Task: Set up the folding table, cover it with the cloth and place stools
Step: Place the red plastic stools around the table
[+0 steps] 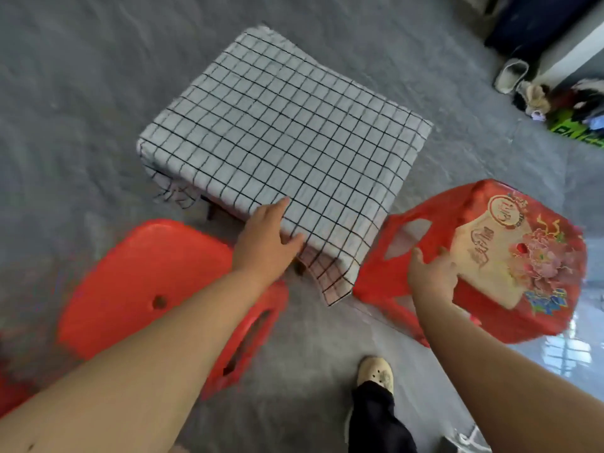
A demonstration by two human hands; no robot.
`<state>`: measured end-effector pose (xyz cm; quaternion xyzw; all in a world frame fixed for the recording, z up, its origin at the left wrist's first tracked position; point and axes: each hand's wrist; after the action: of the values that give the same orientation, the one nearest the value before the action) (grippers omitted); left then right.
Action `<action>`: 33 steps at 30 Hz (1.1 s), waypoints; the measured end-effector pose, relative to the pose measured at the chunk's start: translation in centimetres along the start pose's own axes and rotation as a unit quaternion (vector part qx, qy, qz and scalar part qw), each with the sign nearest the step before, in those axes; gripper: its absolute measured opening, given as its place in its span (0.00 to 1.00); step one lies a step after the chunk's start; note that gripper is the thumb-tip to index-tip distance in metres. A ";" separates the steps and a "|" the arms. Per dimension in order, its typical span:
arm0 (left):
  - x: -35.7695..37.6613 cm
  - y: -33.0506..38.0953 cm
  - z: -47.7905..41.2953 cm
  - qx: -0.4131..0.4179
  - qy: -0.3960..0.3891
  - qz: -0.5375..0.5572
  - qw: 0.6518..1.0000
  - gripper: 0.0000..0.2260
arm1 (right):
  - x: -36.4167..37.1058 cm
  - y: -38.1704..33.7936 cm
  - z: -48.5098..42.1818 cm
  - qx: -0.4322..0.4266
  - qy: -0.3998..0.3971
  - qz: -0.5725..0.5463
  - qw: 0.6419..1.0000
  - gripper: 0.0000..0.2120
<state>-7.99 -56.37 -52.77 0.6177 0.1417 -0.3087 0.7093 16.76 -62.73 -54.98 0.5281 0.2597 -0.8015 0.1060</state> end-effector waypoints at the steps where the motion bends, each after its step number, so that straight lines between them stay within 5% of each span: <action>1: -3.1 -1.5 1.5 0.001 0.021 0.004 1.000 0.30 | 0.7 -1.9 3.0 -0.026 -0.004 0.000 1.000 0.27; 9: -28.3 -20.9 19.6 -0.110 0.187 -0.015 0.976 0.32 | 14.0 -17.8 33.5 -0.242 -0.119 0.018 0.963 0.25; 17: -38.9 -35.9 34.8 -0.261 0.324 0.028 0.909 0.33 | 25.4 -26.5 57.0 -0.456 -0.253 0.081 0.849 0.25; 27: -49.7 -47.0 46.0 -0.440 0.443 0.074 0.778 0.34 | 31.2 -29.3 73.2 -0.496 -0.421 0.123 0.749 0.27; 33: -52.7 -52.3 48.3 -0.480 0.453 0.093 0.745 0.35 | 35.3 -31.1 81.2 -0.513 -0.481 0.140 0.697 0.32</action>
<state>-89.33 -91.51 -53.79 0.2729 0.5178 0.1835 0.7898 -76.10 -75.73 -52.42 -0.0351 0.4672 -0.6648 0.5818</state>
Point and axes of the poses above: each hand's wrist, its own z-axis away from the middle knuckle, its own x-axis out of the palm, y = z × x, and after that the axes turned 12 degrees about z, right-handed
